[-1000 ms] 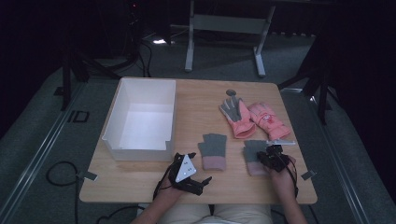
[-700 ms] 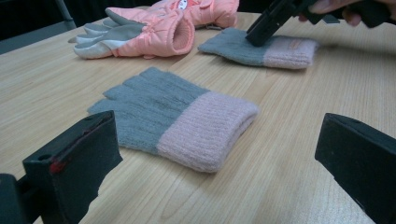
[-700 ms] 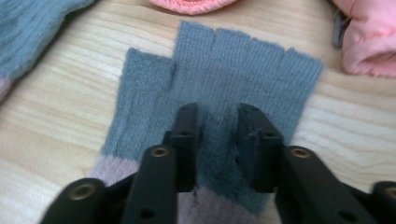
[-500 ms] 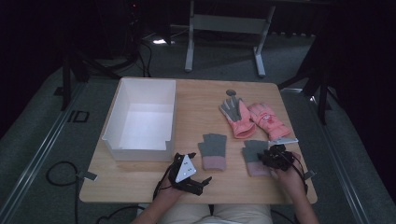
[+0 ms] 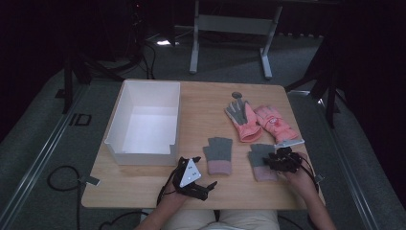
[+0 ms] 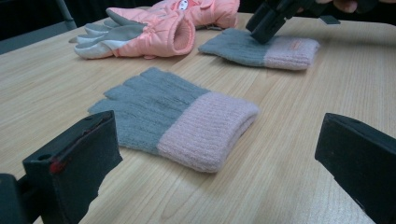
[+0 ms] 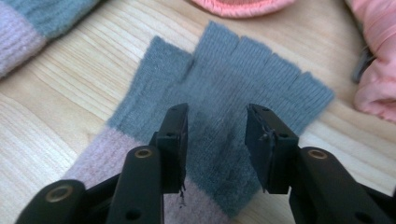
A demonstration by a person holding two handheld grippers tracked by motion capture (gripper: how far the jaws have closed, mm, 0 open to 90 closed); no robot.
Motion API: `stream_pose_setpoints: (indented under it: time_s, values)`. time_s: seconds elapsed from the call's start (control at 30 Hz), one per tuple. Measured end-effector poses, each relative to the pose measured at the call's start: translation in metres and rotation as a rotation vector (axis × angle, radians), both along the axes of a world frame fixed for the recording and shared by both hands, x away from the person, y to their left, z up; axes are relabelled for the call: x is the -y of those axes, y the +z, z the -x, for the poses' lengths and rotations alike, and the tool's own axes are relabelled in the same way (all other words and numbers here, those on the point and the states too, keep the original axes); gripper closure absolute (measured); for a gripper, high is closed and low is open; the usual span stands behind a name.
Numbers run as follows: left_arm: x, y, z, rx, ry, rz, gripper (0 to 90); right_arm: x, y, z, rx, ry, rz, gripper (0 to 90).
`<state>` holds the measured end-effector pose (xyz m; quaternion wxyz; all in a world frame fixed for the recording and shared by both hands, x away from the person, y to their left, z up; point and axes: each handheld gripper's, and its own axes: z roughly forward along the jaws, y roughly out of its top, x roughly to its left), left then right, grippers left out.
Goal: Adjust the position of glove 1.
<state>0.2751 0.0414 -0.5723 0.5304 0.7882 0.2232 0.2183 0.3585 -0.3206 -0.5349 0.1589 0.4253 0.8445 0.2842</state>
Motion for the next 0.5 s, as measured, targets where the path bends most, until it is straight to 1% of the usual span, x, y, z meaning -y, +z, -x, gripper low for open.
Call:
stream_pose_setpoints:
  time_s: [0.03,0.07,0.13,0.17,0.2,0.23,0.27,0.33,0.37,0.5]
  values:
    - [0.0001,0.0,0.0,0.0,0.0,-0.001,0.0,0.0004,-0.0022,-0.0004,0.003,-0.002,-0.002,59.7]
    - [0.0,0.0,-0.0001,0.0,0.0,-0.002,0.0,0.0007,-0.0046,-0.0006,-0.006,-0.002,-0.006,59.9]
    - [-0.0002,0.0,0.0001,0.0,0.0,-0.001,0.0,0.0016,-0.0072,-0.0004,0.001,-0.003,-0.016,60.8]
    - [0.0,0.0,0.0002,0.001,0.0,-0.002,0.0,0.0018,-0.0083,-0.0002,0.0,-0.01,-0.022,63.5]
    - [0.0002,0.0,0.0002,0.001,-0.001,-0.004,0.0,0.0014,-0.0086,0.0002,0.009,-0.011,-0.013,66.5]
    - [0.0003,0.0,0.0001,0.001,-0.001,-0.005,0.0,-0.0007,-0.0094,0.0019,0.03,-0.006,0.007,70.2]
    - [0.0002,0.0001,-0.0001,-0.001,-0.002,-0.005,0.0,-0.0024,-0.0107,0.003,0.045,-0.007,0.008,73.9]
    - [0.0,0.0,0.0002,0.001,-0.001,-0.002,0.0,-0.0036,-0.0117,0.0042,0.055,-0.013,0.007,79.6]
    - [0.0002,0.0,0.0003,0.001,-0.002,-0.004,0.0,-0.0039,-0.0117,0.0045,0.053,-0.024,0.003,81.9]
    - [0.0,0.0001,0.0,0.0,-0.002,-0.004,0.0,-0.0056,-0.0112,0.0046,0.046,-0.065,-0.009,83.9]
